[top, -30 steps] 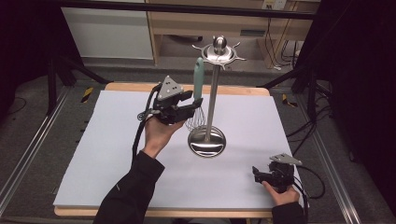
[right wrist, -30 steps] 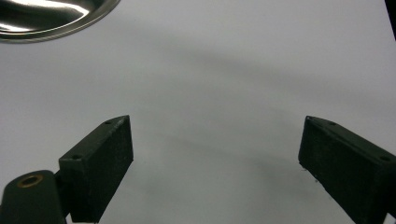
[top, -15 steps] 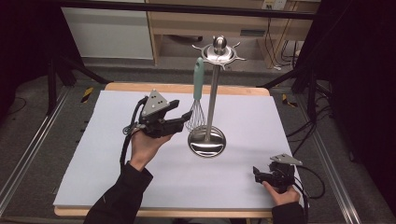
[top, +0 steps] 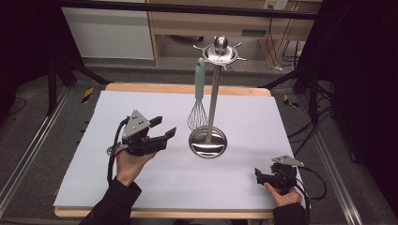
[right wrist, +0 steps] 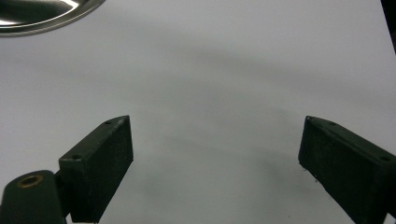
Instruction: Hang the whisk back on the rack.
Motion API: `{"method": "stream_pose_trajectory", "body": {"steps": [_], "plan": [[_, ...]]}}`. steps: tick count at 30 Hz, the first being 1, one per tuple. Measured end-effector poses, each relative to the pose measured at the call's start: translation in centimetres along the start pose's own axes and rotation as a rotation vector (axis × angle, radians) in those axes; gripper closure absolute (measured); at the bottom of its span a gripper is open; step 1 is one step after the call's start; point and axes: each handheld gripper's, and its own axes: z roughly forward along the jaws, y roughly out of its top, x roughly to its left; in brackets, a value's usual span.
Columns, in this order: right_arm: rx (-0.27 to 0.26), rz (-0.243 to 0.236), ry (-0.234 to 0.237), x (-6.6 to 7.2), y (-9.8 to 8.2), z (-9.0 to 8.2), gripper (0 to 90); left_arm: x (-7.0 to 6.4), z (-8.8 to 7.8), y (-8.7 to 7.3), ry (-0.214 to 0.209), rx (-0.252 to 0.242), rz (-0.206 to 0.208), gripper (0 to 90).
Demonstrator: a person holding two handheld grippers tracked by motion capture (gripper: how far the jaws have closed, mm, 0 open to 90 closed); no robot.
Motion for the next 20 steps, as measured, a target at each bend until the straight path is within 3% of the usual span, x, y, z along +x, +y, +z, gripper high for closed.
{"method": "stream_pose_trajectory", "body": {"steps": [5,15,20], "plan": [[0.013,0.002,-0.015,-0.2,-0.2,0.2,10.5,1.4,-0.9,-2.8,0.056,0.045,-0.007,34.8],[0.035,-0.013,-0.044,-0.2,-0.2,0.4,10.6,4.4,-2.7,-7.9,0.138,0.129,-0.066,32.6],[0.045,-0.013,-0.049,-0.2,-0.3,0.6,10.5,5.8,-3.6,-10.5,0.167,0.147,-0.135,32.1]]}}
